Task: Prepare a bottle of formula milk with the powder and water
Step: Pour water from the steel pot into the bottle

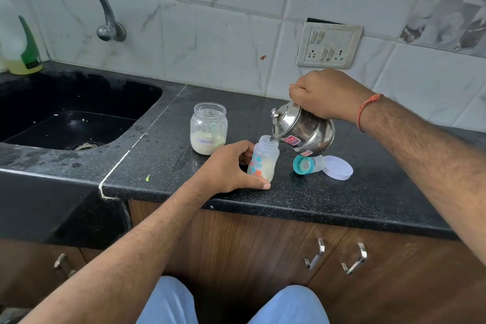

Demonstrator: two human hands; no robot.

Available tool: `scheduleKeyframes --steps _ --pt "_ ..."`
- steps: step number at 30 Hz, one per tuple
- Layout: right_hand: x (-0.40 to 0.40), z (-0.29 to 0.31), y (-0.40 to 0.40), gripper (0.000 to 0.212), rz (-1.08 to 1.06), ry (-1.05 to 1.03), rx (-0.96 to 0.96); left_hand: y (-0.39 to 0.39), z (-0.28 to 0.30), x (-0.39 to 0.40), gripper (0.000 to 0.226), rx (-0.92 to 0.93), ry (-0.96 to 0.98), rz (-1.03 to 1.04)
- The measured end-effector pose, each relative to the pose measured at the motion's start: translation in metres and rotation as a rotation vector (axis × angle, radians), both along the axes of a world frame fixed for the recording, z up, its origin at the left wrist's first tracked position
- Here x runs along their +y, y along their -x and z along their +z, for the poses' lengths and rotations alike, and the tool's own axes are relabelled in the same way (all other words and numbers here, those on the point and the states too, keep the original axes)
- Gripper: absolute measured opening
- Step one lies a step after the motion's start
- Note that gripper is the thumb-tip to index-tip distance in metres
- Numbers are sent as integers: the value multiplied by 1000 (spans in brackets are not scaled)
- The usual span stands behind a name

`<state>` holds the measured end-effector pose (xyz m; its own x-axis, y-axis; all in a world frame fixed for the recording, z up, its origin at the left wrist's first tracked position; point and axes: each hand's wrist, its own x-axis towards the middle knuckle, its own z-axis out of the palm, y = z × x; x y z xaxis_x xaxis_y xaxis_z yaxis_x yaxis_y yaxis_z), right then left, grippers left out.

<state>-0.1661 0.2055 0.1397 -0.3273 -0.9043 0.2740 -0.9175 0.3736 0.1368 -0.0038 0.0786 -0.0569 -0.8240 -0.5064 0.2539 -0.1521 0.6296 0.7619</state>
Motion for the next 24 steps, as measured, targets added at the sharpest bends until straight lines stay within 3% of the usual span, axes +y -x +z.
scheduleKeyframes --steps 24 --pt "-2 0 0 49 24 3 -10 1 -2 -2 68 7 -5 -6"
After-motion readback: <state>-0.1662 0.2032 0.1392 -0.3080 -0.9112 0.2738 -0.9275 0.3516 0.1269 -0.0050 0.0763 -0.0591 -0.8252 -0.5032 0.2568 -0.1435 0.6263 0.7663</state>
